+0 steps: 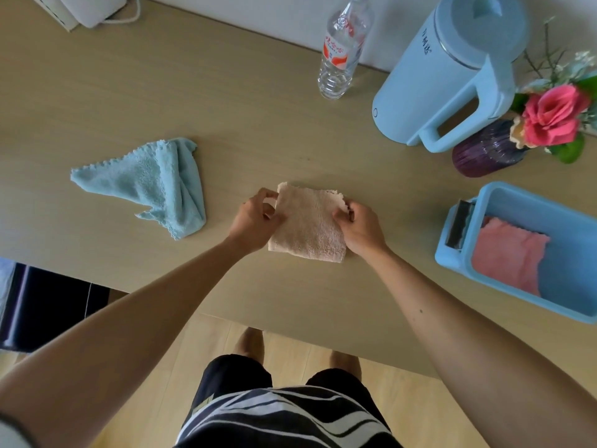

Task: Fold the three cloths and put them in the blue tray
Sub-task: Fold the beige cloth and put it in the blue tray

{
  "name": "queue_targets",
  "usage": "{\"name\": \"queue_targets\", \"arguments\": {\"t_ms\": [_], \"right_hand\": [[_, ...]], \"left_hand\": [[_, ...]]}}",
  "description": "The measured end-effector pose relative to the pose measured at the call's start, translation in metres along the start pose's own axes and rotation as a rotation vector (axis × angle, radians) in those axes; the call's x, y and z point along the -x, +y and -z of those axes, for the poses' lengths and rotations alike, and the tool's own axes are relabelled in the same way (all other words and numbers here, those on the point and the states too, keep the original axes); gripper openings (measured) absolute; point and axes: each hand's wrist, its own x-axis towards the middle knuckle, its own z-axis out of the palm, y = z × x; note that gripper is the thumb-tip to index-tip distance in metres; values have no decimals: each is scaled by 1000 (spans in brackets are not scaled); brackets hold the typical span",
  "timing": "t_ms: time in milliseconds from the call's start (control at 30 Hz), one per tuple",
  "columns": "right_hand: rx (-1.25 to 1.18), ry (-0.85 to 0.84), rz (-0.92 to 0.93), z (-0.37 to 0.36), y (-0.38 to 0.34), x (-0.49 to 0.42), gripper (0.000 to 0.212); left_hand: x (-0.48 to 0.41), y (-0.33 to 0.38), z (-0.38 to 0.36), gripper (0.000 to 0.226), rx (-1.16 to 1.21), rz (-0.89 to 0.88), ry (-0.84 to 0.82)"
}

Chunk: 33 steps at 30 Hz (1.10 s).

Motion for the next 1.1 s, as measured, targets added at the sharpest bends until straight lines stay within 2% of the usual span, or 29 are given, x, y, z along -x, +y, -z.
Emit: {"name": "queue_targets", "arguments": {"t_ms": [100, 200, 233, 300, 367, 400, 467, 567, 700, 867, 1100], "right_hand": [[88, 37, -16, -5, 3, -3, 42], [159, 72, -8, -10, 9, -6, 17], [177, 103, -15, -11, 9, -5, 17], [223, 219, 17, -12, 9, -2, 28], [278, 360, 163, -10, 6, 7, 33], [312, 391, 248, -10, 4, 12, 33], [394, 338, 396, -13, 3, 21, 32], [552, 175, 479, -23, 14, 30, 39], [674, 118, 448, -28, 29, 36, 52], [678, 142, 440, -31, 25, 39, 50], [628, 138, 361, -34, 14, 51, 56]], "left_hand": [[-3, -3, -2, 45, -55, -44, 46], [-1, -6, -5, 49, -163, -87, 76], [1, -6, -5, 50, -206, -113, 106], [7, -5, -6, 52, -371, -252, 195], [12, -1, -8, 53, -568, -480, 237], [13, 1, -10, 53, -640, -595, 207], [11, 0, -17, 55, -772, -736, 59], [2, -14, -23, 66, -947, -732, -114], [-3, -31, -24, 76, -945, -627, -170], [-5, -27, -26, 78, -984, -593, -187], [-21, 11, -29, 82, -978, -533, -54]]}}
